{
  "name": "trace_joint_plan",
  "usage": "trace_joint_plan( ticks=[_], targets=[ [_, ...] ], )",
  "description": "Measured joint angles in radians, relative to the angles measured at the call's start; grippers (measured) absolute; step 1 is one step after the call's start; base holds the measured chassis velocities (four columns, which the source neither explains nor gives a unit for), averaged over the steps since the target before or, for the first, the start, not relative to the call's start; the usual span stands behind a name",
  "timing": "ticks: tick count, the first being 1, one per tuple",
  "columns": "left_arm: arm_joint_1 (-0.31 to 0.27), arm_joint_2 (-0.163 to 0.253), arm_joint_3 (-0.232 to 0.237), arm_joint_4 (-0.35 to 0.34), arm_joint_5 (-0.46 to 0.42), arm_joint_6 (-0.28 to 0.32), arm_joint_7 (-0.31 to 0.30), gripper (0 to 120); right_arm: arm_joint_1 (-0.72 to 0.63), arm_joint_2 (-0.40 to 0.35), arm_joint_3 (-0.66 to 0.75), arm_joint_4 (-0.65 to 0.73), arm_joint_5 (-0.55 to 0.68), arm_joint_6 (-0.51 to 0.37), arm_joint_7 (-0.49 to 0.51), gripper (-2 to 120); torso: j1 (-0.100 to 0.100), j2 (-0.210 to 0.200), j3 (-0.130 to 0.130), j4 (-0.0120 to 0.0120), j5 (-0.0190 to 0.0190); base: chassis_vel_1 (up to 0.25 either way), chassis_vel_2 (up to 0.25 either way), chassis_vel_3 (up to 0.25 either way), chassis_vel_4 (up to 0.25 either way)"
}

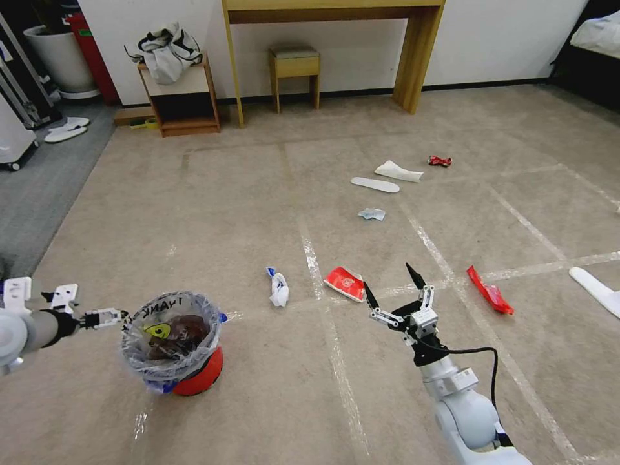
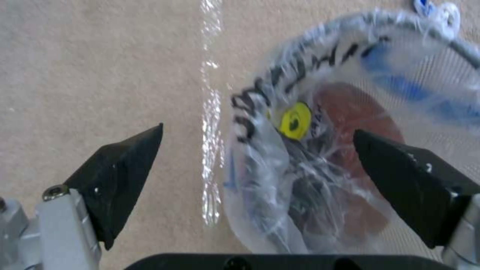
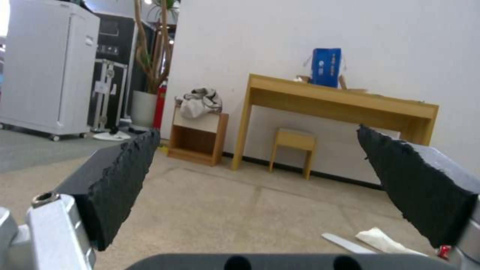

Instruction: Pick up the trash bin and place the garbage on the floor into it.

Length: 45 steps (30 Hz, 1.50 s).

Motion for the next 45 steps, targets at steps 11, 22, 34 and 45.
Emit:
trace_joint_plan(
  ticks=[11,22,34,45],
  targets=[
    [-0.046,-0.049,0.083,0.021,0.040,-0.001,-0.024,100,-0.026,-0.004,0.011,0.021,-0.003,0.006,-0.003,100,0.000,0.000,0.000,-0.0001,0.0000,0.000,0.000,0.000,0.000],
    [-0.189,-0.077,0.207,0.122,0.027,-0.002,-0.038,100,-0.029,-0.006,0.014,0.026,-0.003,0.007,-0.004,100,0.000,0.000,0.000,-0.0001,-0.0001,0.000,0.000,0.000,0.000],
    [-0.389,-0.124,0.373,0.198,-0.050,-0.002,-0.090,100,-0.042,0.004,0.019,0.024,-0.007,0.017,-0.006,100,0.000,0.000,0.000,0.0000,0.0000,0.000,0.000,0.000,0.000],
    [-0.456,-0.162,0.441,0.275,-0.057,-0.002,-0.097,100,-0.044,0.001,0.020,0.015,-0.007,0.022,-0.008,100,0.000,0.000,0.000,0.0001,0.0000,0.000,0.000,0.000,0.000]
  ],
)
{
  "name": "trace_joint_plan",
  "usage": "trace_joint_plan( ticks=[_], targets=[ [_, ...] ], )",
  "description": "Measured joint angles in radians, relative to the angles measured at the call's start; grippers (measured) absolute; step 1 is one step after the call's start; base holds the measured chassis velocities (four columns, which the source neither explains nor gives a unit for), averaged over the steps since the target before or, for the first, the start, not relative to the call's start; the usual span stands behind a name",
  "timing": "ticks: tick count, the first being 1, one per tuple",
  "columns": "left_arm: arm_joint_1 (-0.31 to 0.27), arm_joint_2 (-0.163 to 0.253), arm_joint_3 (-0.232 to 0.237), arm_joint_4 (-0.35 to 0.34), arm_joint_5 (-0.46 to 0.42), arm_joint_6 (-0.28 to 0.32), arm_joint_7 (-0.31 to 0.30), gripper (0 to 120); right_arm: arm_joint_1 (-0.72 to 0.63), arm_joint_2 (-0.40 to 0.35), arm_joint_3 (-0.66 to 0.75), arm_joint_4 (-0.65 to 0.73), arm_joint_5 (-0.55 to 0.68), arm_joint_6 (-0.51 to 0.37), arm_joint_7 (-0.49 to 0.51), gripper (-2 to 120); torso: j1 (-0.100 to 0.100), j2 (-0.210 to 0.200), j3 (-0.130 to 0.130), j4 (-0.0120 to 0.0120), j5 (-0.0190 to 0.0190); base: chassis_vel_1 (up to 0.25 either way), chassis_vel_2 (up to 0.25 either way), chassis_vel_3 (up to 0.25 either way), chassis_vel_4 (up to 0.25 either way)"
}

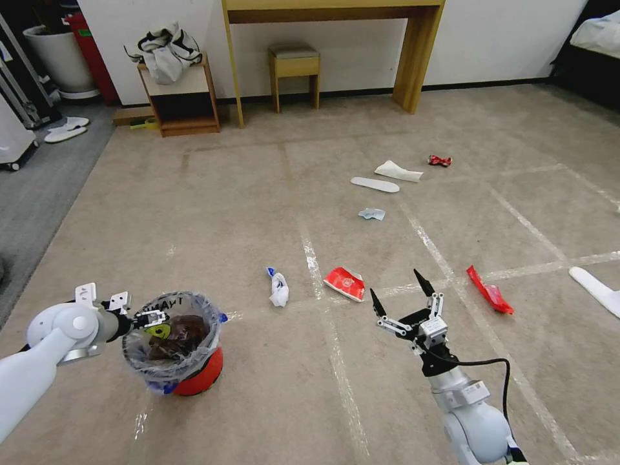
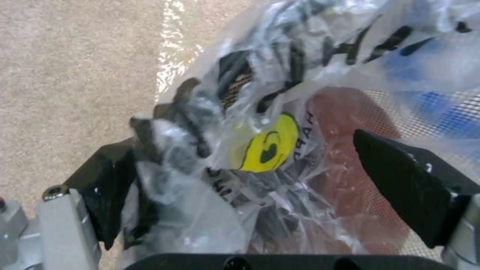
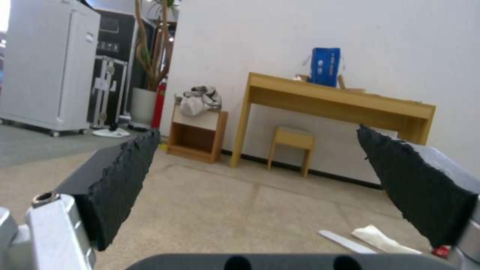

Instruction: Pick up the trash bin and place the garbage on the floor into it.

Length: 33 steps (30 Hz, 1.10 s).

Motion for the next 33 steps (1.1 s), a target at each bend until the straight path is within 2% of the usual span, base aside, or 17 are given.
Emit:
trace_joint_plan(
  ticks=[10,13,14,16,17,19,21,22,25,26,30,33],
  targets=[
    [0.001,-0.005,-0.003,0.011,-0.001,0.000,0.003,99,0.007,0.004,-0.008,-0.009,0.000,0.000,-0.001,100,0.000,0.000,0.000,0.0000,0.0000,0.000,0.000,0.000,0.000],
    [-0.003,-0.011,0.005,0.013,-0.012,0.000,-0.007,88,0.008,0.004,-0.007,-0.010,0.000,0.000,-0.001,100,0.000,0.000,0.000,0.0000,0.0001,0.000,0.000,0.000,0.000],
    [-0.003,-0.011,0.005,0.013,-0.012,0.000,-0.007,88,0.008,0.004,-0.007,-0.010,0.000,0.000,-0.001,100,0.000,0.000,0.000,0.0000,0.0001,0.000,0.000,0.000,0.000],
    [-0.010,-0.018,0.021,0.016,-0.020,0.000,-0.017,75,0.007,0.002,-0.004,-0.010,0.000,0.000,-0.001,100,0.000,0.000,0.000,0.0002,0.0007,0.000,0.000,0.000,0.000],
    [-0.010,-0.018,0.021,0.016,-0.020,0.000,-0.017,75,0.007,0.002,-0.004,-0.010,0.000,0.000,-0.001,100,0.000,0.000,0.000,0.0002,0.0007,0.000,0.000,0.000,0.000],
    [-0.019,-0.024,0.032,0.020,-0.031,-0.003,-0.035,65,0.006,0.001,0.000,-0.010,0.000,0.000,-0.001,100,0.000,0.000,0.000,0.0004,0.0009,0.000,0.000,0.000,0.000],
    [-0.021,-0.025,0.035,0.020,-0.036,-0.004,-0.041,62,0.005,0.001,0.001,-0.010,0.001,0.000,-0.001,100,0.000,0.000,0.000,0.0004,0.0009,0.000,0.000,0.000,0.000],
    [-0.023,-0.027,0.040,0.020,-0.049,-0.004,-0.058,53,0.003,0.001,0.002,-0.010,0.001,0.000,-0.001,100,0.000,0.000,0.000,0.0005,0.0012,0.000,0.000,0.000,0.000],
    [-0.020,-0.027,0.040,0.016,-0.055,-0.004,-0.065,45,0.001,0.002,0.002,-0.010,0.001,0.001,-0.001,100,0.000,0.000,0.000,0.0005,0.0009,0.000,0.000,0.000,0.000],
    [-0.015,-0.026,0.040,0.013,-0.056,-0.004,-0.067,38,0.000,0.001,0.002,-0.010,0.001,0.001,-0.001,100,0.000,0.000,0.000,0.0004,0.0007,0.000,0.000,0.000,0.000],
    [-0.009,-0.024,0.038,0.010,-0.056,-0.004,-0.072,30,0.002,0.001,0.001,-0.012,0.002,0.001,-0.001,100,0.000,0.000,0.000,0.0001,0.0003,0.000,0.000,0.000,0.000],
    [0.012,-0.015,0.030,-0.008,-0.072,-0.003,-0.088,14,0.006,-0.001,-0.002,-0.012,0.004,0.001,0.001,100,0.000,0.000,0.000,-0.0004,-0.0005,0.000,0.000,0.000,0.000]
  ],
)
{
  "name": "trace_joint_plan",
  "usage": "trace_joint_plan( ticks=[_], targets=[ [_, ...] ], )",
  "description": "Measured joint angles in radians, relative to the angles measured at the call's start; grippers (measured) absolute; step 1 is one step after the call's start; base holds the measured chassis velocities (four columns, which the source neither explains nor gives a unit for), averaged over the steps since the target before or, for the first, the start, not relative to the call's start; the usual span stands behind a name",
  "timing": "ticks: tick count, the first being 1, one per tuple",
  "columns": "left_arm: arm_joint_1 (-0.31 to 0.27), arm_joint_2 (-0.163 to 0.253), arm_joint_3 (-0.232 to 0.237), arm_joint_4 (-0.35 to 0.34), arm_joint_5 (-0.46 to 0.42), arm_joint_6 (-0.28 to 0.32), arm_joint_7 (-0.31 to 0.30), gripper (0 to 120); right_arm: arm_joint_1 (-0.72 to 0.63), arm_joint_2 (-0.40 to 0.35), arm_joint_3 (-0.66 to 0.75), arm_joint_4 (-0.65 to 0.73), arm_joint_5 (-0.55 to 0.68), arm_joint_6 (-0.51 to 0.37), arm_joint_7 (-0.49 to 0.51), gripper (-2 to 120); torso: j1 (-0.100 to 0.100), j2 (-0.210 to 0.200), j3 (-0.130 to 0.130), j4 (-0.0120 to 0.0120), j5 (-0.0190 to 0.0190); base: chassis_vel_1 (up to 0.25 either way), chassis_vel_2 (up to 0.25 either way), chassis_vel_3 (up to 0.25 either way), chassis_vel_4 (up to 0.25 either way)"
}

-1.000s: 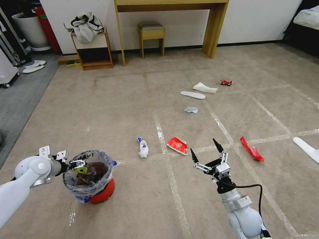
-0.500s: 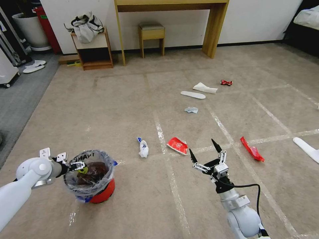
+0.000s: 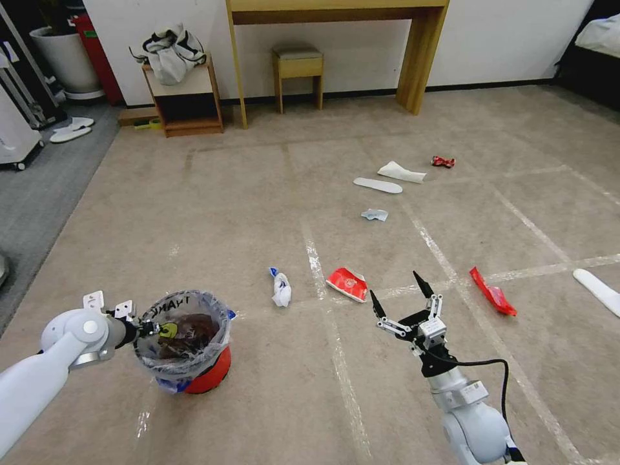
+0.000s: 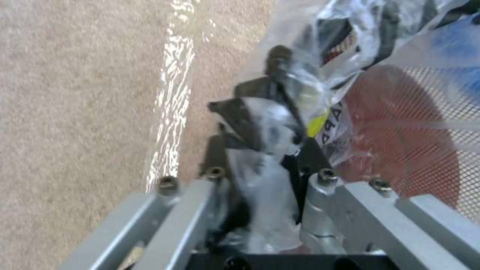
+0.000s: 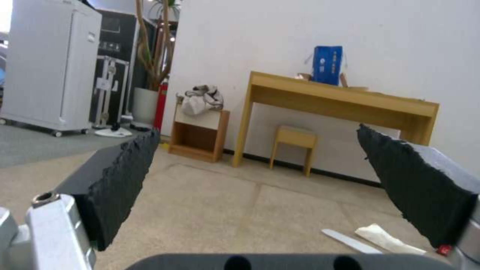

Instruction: Pick up the trash bin and place the garbage on the floor into it.

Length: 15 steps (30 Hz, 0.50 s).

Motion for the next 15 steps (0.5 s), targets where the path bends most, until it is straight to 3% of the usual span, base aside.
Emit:
trace_joint_plan(
  ticks=[5,15],
  targets=[
    [0.020,0.014,-0.008,-0.021,-0.010,0.006,-0.014,0,0.001,-0.001,-0.003,0.000,0.001,-0.001,0.003,100,0.000,0.000,0.000,-0.0004,-0.0004,0.000,0.000,0.000,0.000],
    [0.067,0.015,-0.058,-0.048,0.000,0.006,-0.030,0,0.002,0.002,-0.005,-0.003,0.003,-0.003,0.011,100,0.000,0.000,0.000,0.0003,0.0003,0.000,0.000,0.000,0.000]
  ],
)
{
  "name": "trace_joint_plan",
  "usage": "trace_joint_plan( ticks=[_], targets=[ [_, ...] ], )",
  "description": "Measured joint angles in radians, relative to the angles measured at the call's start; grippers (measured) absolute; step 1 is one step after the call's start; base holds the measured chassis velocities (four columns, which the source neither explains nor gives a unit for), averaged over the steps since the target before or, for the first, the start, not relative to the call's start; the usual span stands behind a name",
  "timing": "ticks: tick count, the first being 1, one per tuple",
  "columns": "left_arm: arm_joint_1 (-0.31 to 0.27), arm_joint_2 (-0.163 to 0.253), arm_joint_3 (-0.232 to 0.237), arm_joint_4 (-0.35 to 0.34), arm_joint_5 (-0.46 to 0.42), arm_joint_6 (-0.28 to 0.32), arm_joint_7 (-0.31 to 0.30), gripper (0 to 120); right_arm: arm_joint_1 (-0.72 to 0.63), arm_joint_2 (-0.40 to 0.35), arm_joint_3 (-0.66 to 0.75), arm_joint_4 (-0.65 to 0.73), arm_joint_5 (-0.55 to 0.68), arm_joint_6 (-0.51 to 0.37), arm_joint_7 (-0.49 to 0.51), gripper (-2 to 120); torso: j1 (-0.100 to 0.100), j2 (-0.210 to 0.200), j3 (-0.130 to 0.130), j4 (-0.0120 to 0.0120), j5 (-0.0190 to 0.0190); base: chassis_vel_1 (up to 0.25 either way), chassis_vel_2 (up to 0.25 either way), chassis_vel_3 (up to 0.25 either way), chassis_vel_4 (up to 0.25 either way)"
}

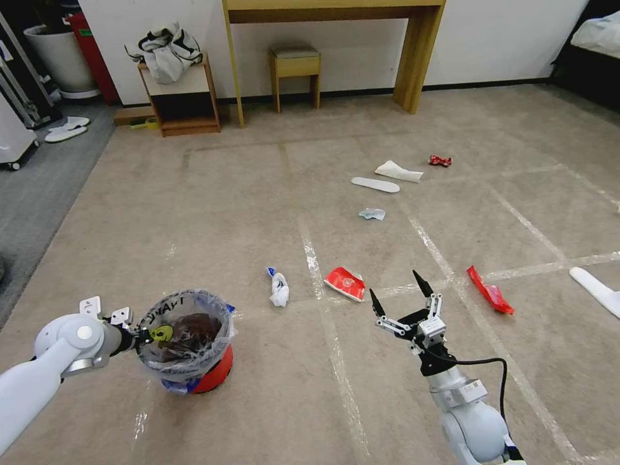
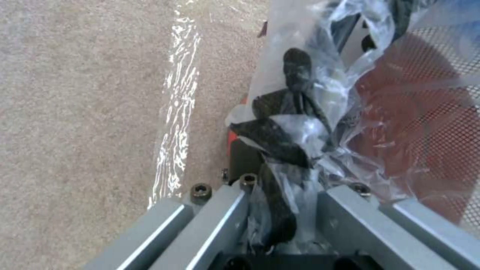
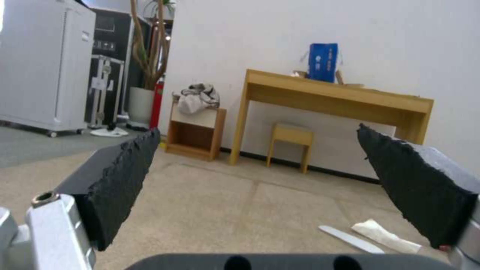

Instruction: Pick up the trash bin and place the garbage on the floor into it.

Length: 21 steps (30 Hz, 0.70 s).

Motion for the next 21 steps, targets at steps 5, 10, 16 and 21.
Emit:
trace_joint_plan(
  ticks=[5,10,16,21],
  targets=[
    [0.014,-0.001,-0.021,-0.009,0.002,-0.001,-0.009,0,0.001,0.001,0.001,0.000,0.000,-0.001,0.003,100,0.000,0.000,0.000,0.0000,0.0001,0.000,0.000,0.000,0.000],
    [0.039,-0.001,-0.056,-0.033,0.001,-0.001,-0.026,0,-0.002,0.003,0.005,0.002,-0.002,-0.002,0.005,100,0.000,0.000,0.000,0.0000,0.0000,0.000,0.000,0.000,0.000],
    [0.104,-0.002,-0.142,-0.091,-0.005,-0.005,-0.051,0,-0.008,0.013,0.011,0.008,-0.005,-0.002,0.014,100,0.000,0.000,0.000,0.0000,0.0001,0.000,0.000,0.000,0.000],
    [0.154,-0.004,-0.216,-0.148,-0.035,-0.004,-0.074,0,-0.008,0.021,0.016,0.014,-0.001,-0.003,0.025,100,0.000,0.000,0.000,0.0002,0.0003,0.000,0.000,0.000,0.000]
  ],
)
